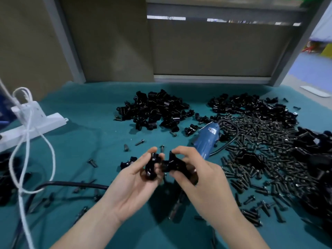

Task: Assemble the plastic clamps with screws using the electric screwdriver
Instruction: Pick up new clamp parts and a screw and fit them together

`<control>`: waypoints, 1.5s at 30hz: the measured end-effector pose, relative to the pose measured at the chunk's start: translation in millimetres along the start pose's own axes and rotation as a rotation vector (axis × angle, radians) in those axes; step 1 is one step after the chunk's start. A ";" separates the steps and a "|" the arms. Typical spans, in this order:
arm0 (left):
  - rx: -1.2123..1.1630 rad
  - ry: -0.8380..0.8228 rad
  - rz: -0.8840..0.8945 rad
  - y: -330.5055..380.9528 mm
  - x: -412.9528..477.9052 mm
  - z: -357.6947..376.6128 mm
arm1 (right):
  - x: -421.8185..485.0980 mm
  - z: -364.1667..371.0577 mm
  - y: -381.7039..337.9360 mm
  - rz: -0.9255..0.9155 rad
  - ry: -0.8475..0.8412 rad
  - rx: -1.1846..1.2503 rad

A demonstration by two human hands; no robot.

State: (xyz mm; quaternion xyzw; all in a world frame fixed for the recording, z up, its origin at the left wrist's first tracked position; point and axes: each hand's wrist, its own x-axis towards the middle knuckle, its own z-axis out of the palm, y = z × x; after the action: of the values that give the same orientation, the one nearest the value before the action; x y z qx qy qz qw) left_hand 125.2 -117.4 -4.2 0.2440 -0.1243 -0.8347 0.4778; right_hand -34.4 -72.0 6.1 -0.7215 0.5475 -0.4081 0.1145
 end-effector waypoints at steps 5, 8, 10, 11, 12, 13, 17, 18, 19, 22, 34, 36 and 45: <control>0.160 -0.062 0.056 -13.9 -3.3 0.1 | 0.3 3.5 3.7 -0.127 0.062 -0.172; 0.158 -0.071 0.047 -17.7 -4.9 1.8 | 1.0 2.2 7.1 -0.104 0.085 -0.123; 0.146 -0.080 0.052 -17.7 -6.4 2.6 | 0.7 2.2 6.2 -0.102 0.090 -0.091; 0.145 -0.086 0.059 -17.5 -6.9 2.9 | 0.4 2.5 5.4 -0.105 0.093 -0.081; 0.153 -0.093 0.067 -17.6 -7.4 3.4 | 0.2 2.5 4.7 -0.107 0.096 -0.071; 0.168 -0.098 0.074 -18.1 -7.8 3.8 | 0.4 2.3 4.4 -0.108 0.098 -0.057; 0.219 -0.095 0.103 -19.3 -8.0 4.5 | 0.5 -0.9 3.6 -0.107 0.093 0.051; 0.226 -0.094 0.113 -19.0 -7.9 4.3 | 0.5 -1.4 3.2 -0.108 0.087 0.068; 0.236 -0.093 0.122 -18.9 -7.7 3.8 | 0.4 -1.4 2.5 -0.108 0.080 0.077; 0.242 -0.086 0.131 -18.1 -7.7 1.9 | 0.1 1.1 0.1 -0.091 0.067 0.079; 0.454 -0.166 0.214 -17.4 -6.4 -3.9 | -0.6 2.2 -1.0 -0.086 0.055 -0.019; 0.527 -0.165 0.249 -16.6 -5.8 -5.4 | -0.2 3.0 -0.7 -0.095 0.047 -0.049; 0.845 -0.123 0.447 -17.8 -4.7 -8.3 | -2.3 7.1 -2.5 -0.122 0.045 -0.120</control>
State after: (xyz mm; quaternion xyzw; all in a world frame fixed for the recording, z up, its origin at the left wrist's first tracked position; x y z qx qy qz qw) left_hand 118.5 -104.0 -17.7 0.3341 -0.5300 -0.6010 0.4963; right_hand -27.8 -71.0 2.0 -0.7496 0.5286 -0.3969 0.0334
